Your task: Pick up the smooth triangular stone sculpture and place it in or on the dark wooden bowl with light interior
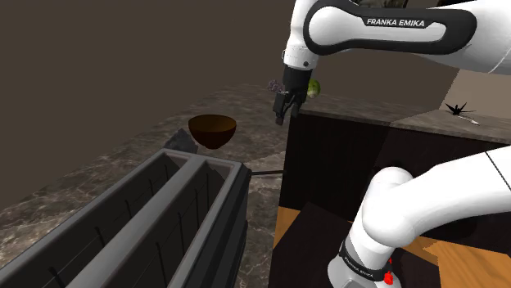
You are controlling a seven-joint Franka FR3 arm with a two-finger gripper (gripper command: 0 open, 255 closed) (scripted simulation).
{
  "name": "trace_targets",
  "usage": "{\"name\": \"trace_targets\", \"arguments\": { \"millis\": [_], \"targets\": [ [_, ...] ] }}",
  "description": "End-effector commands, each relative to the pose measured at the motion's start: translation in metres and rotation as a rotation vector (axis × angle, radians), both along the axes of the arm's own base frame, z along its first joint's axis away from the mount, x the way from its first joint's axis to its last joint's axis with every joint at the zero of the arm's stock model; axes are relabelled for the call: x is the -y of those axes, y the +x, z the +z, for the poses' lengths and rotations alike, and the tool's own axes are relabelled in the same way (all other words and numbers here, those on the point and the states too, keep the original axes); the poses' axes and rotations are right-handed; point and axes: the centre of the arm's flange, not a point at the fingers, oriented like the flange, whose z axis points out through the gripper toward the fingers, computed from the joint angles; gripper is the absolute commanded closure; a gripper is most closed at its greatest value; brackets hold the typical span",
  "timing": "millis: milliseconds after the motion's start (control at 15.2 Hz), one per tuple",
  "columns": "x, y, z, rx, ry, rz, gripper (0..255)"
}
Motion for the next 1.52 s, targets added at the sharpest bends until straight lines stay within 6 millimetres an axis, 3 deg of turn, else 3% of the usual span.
{"name": "trace_targets", "arguments": {
  "millis": [0,396,792,1122,1452],
  "targets": [
    [0.000,0.000,0.000,0.000,0.000,0.000,0],
    [-0.030,0.069,-0.004,0.001,-0.009,0.280,0],
    [-0.079,0.127,-0.009,0.001,-0.017,0.560,0],
    [-0.130,0.164,-0.013,0.002,-0.025,0.793,0],
    [-0.188,0.188,-0.017,0.002,-0.032,1.026,0]
  ]
}}
